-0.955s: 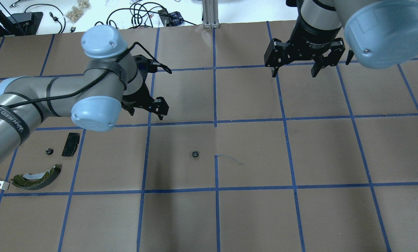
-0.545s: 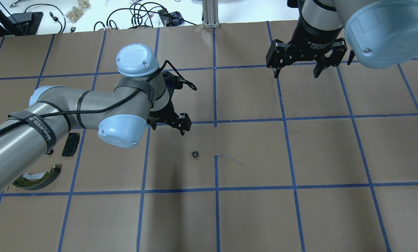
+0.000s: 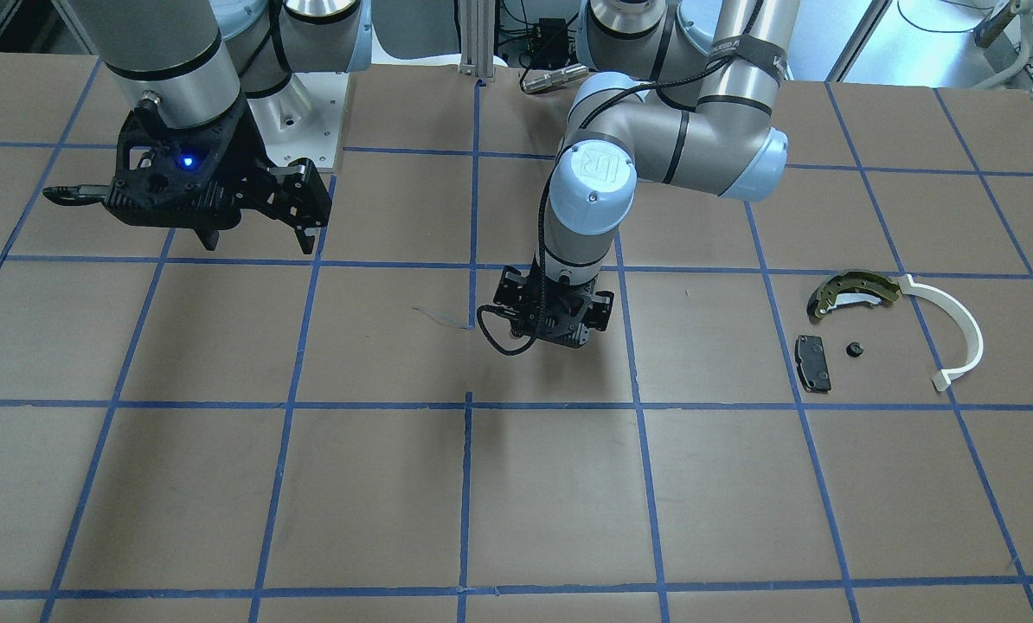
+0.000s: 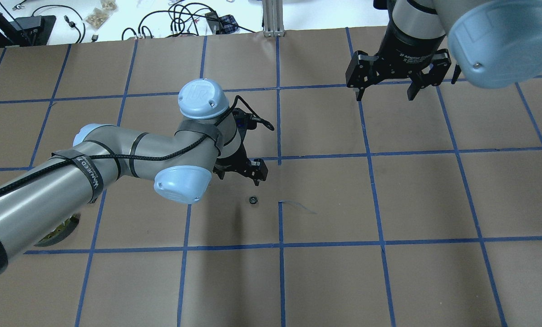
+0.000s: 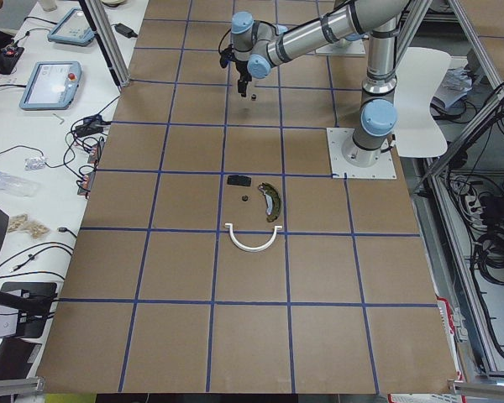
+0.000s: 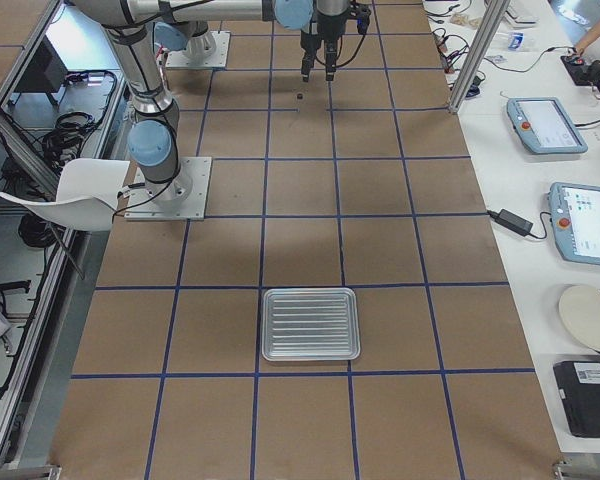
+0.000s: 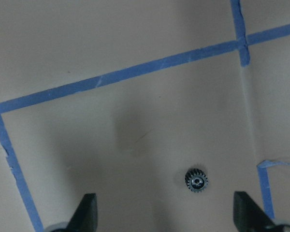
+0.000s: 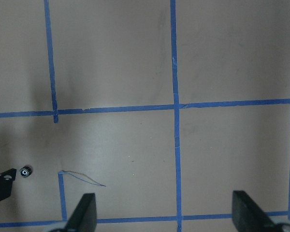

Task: Place bearing gear from tray to pile

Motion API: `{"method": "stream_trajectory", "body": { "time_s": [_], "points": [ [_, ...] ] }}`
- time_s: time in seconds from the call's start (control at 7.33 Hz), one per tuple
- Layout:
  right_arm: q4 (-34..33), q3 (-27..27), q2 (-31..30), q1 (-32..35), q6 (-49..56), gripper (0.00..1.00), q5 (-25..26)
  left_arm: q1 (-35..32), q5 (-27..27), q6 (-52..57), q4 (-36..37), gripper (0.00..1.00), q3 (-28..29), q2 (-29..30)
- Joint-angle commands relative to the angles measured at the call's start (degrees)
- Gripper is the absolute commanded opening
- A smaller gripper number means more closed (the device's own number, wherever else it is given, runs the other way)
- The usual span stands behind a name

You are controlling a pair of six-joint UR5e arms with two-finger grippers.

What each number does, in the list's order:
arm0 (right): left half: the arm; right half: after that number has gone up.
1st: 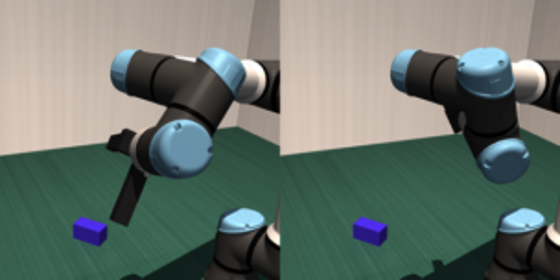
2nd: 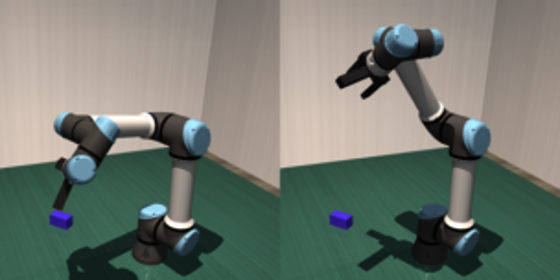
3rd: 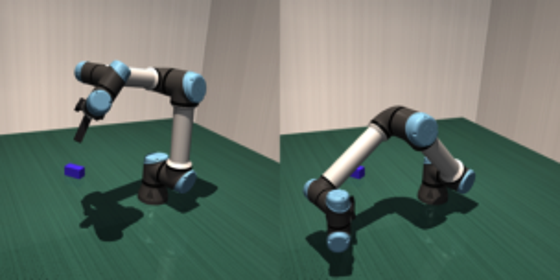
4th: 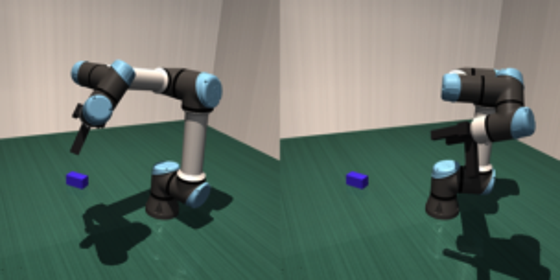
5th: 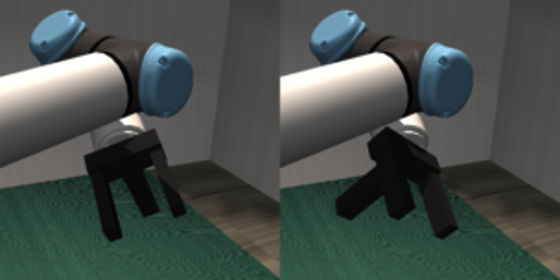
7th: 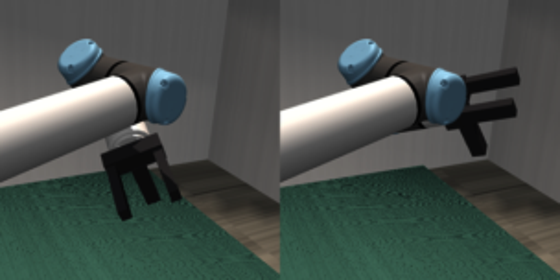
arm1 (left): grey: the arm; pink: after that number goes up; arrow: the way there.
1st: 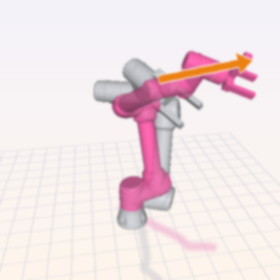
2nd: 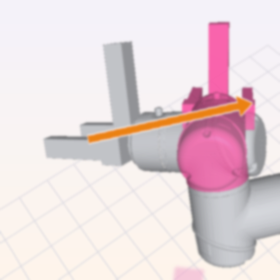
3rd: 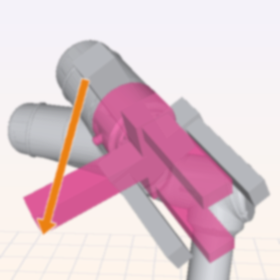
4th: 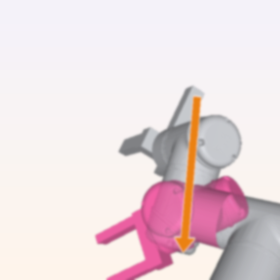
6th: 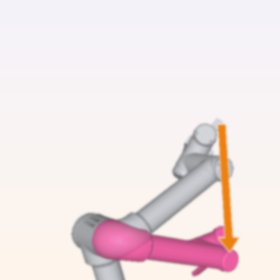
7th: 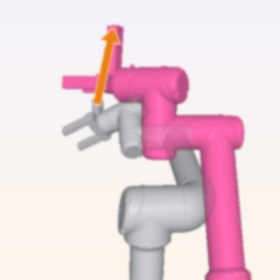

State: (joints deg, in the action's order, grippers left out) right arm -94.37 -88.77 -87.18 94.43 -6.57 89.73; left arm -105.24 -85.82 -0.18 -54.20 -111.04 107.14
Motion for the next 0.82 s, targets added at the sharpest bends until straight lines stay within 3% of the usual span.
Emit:
{"method": "stream_trajectory", "body": {
  "time_s": [0.0,0.27,0.68],
  "points": [
    [-0.1,0.0,0.0,0.0,0.1,1.00,0.0,-1.9,0.0,-0.1,1.0,0.98,0.0,2.5],
    [-0.1,0.1,0.0,-0.1,0.1,1.00,0.0,-2.0,-0.2,0.1,1.4,0.86,-0.3,3.6],
    [-0.1,0.0,0.0,-0.2,0.2,1.00,0.0,-2.1,-0.1,0.0,1.4,0.85,-0.4,4.8]
  ]
}}
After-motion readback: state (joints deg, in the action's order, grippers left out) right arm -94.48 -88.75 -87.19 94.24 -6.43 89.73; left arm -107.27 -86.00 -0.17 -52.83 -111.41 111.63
